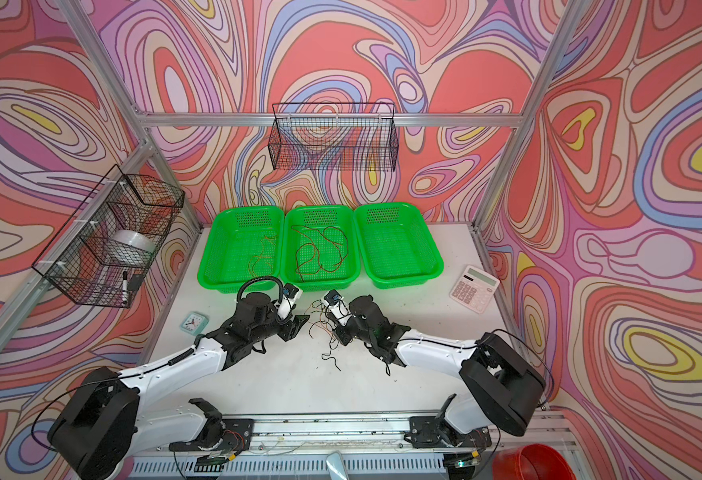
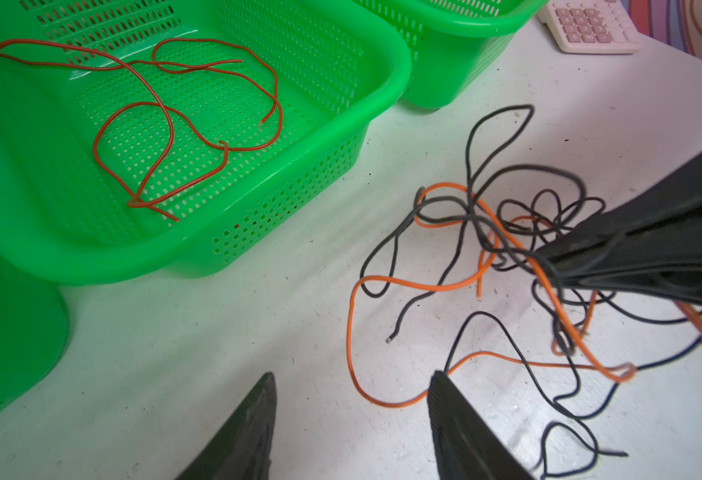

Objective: Untangle the cables

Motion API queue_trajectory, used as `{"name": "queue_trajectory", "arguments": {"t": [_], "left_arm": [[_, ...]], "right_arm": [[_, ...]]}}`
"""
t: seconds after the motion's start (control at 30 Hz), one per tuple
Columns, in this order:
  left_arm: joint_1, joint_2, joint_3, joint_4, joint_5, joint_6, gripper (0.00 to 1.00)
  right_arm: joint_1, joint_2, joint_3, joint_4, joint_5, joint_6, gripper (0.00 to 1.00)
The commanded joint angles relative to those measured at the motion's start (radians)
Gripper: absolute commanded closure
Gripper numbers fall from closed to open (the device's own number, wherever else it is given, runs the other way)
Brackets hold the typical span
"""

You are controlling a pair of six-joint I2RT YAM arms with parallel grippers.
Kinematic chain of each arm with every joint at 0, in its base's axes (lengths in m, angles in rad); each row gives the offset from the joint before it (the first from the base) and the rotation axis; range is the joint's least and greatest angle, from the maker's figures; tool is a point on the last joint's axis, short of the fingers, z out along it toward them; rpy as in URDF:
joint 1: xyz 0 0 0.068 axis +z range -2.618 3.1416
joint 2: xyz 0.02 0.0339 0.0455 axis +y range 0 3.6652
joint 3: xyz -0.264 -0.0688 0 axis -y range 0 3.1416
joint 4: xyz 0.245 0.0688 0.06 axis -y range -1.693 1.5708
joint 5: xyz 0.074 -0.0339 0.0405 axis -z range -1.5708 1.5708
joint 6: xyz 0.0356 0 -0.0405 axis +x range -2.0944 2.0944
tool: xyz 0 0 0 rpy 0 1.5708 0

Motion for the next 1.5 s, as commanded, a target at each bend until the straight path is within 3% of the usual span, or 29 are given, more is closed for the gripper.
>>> {"name": "queue_trajectory", "arguments": {"t": [0.0, 0.17, 0.47, 0.7, 0.8, 0.97, 1.07, 1.2, 1.23, 1.37, 1.47], "left_arm": [[0.004, 0.028, 0.032, 0.011, 0.006, 0.008, 0.4], [0.004, 0.049, 0.03, 0.064, -0.04, -0.032, 0.38], [0.004, 0.113, 0.051, 0.179, -0.006, -0.09, 0.38], [0.004, 0.189, 0.064, 0.251, -0.011, -0.125, 0.43], [0.004, 0.2, 0.076, 0.249, -0.008, -0.127, 0.55], [0.004, 0.189, 0.09, 0.235, 0.006, -0.109, 0.99], [0.003, 0.163, 0.106, 0.207, 0.015, -0.094, 1.0], [-0.013, 0.098, 0.138, 0.142, -0.006, -0.064, 1.0], [-0.023, 0.08, 0.157, 0.107, -0.02, -0.048, 1.0], [-0.079, 0.029, 0.222, -0.008, -0.07, 0.026, 1.0], [-0.129, 0.007, 0.269, -0.057, -0.105, 0.066, 1.0]], "right_arm": [[-0.001, -0.039, -0.011, 0.03, -0.012, -0.025, 1.0], [-0.001, -0.068, -0.015, 0.03, -0.025, -0.034, 1.0], [-0.001, -0.076, -0.021, 0.042, -0.021, -0.031, 1.0], [-0.001, -0.091, -0.033, 0.053, -0.007, -0.031, 1.0], [-0.001, -0.108, -0.048, 0.069, 0.018, -0.026, 1.0], [-0.002, -0.14, -0.089, 0.124, 0.077, -0.015, 1.0], [-0.003, -0.141, -0.112, 0.131, 0.111, 0.017, 0.99], [-0.002, -0.118, -0.131, 0.122, 0.202, 0.09, 0.78], [-0.001, -0.108, -0.123, 0.095, 0.255, 0.099, 0.68], [-0.002, -0.11, -0.104, 0.017, 0.464, 0.108, 0.47], [-0.005, -0.149, -0.101, 0.002, 0.423, 0.043, 0.41]]}}
